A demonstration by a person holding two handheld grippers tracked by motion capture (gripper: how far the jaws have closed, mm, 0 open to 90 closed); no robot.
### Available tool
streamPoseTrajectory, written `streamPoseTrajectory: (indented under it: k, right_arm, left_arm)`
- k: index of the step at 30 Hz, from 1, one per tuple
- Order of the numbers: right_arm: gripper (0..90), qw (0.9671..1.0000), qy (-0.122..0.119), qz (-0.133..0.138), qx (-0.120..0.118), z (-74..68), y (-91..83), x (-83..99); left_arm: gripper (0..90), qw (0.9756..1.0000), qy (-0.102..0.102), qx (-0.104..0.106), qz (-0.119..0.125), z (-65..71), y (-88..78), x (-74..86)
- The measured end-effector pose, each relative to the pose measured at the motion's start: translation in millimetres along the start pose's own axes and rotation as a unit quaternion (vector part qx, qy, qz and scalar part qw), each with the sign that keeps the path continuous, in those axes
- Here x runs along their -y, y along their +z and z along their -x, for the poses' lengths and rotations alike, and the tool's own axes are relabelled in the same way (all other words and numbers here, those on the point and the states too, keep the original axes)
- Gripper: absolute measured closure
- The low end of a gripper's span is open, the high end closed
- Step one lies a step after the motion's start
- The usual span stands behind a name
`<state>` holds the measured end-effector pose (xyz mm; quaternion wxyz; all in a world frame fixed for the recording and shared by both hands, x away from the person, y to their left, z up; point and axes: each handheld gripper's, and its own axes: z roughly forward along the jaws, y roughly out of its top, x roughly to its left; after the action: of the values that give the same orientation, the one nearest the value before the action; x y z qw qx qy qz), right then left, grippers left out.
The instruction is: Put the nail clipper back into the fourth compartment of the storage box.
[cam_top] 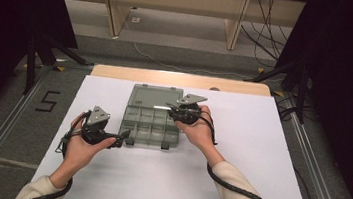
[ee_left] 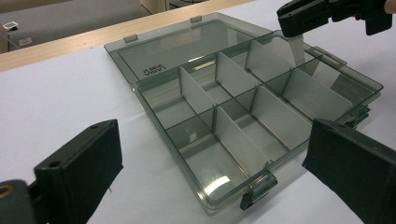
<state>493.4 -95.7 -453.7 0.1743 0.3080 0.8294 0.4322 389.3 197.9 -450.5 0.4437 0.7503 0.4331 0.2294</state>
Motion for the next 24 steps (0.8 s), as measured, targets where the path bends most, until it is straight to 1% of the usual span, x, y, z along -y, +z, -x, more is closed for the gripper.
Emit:
streamPoseTrajectory:
  k: [5, 6, 7, 9, 11, 12, 15, 17, 19, 24]
  right_arm:
    - [78.8, 1.0000, 0.005, -0.008, 0.003, -1.4, 2.2, 1.1]
    - [78.8, 0.9999, 0.004, -0.013, 0.000, -1.2, 2.4, 1.1]
    - [78.8, 0.9999, 0.001, -0.010, 0.003, -1.0, 3.9, 1.8]
    - [78.7, 0.9999, 0.002, -0.016, 0.000, -1.2, 5.1, 2.3]
    - [78.7, 0.9999, 0.005, -0.013, 0.005, -1.6, 7.3, 3.1]
    - [78.6, 0.9998, 0.008, -0.018, 0.001, -2.3, 7.2, 2.9]
    - [78.5, 0.9997, 0.010, -0.022, 0.000, -2.6, 9.1, 2.9]
    - [78.4, 0.9996, 0.017, -0.021, 0.002, -2.5, 11.1, 3.4]
    - [78.2, 0.9998, 0.015, -0.016, 0.005, -1.7, 13.9, 4.1]
    - [77.9, 0.9996, 0.024, -0.015, 0.005, -0.9, 17.4, 6.0]
  left_arm:
    - [2.9, 1.0000, 0.002, 0.001, -0.002, -0.2, -0.2, 0.0]
    - [2.9, 1.0000, 0.001, 0.001, -0.001, -0.2, -0.1, 0.0]
    - [2.9, 1.0000, 0.001, 0.000, -0.001, -0.2, -0.1, 0.0]
    - [2.9, 1.0000, 0.000, 0.000, -0.001, -0.2, -0.1, 0.0]
    - [3.0, 1.0000, 0.002, 0.000, -0.002, -0.5, -0.2, 0.1]
    - [2.9, 1.0000, 0.003, 0.001, -0.003, -0.9, -0.4, 0.1]
    - [2.9, 1.0000, 0.002, 0.002, -0.003, -1.1, -0.3, 0.1]
    - [2.9, 1.0000, 0.002, 0.002, -0.002, -1.1, -0.2, 0.2]
    - [3.0, 1.0000, 0.002, 0.002, -0.002, -1.3, -0.1, 0.3]
    - [2.9, 1.0000, 0.001, 0.002, -0.001, -1.4, -0.1, 0.2]
